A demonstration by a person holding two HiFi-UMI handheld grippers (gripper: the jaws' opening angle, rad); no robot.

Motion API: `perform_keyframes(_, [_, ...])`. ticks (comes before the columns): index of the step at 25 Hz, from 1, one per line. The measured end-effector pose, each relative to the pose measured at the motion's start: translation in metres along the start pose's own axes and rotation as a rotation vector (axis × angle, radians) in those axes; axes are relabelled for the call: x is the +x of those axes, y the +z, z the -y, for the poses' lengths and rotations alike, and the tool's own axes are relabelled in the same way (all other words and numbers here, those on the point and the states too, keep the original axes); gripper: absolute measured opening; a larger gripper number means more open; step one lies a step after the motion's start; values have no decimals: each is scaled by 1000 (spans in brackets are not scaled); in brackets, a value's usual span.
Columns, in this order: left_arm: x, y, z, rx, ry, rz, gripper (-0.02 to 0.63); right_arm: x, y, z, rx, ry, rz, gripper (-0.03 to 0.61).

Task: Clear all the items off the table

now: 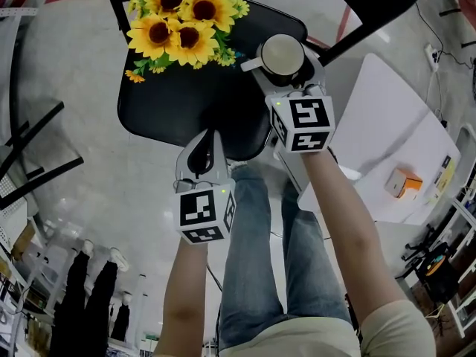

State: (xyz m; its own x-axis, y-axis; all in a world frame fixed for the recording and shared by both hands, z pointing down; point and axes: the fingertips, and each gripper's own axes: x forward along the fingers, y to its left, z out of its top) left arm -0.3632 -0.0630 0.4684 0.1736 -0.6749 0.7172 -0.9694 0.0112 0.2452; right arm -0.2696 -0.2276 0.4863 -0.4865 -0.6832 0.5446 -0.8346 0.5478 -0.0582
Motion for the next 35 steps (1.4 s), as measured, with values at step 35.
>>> perform_keyframes(35, [2, 0, -6, 0, -9, 3, 9, 28, -14, -6, -26, 3, -52, 423])
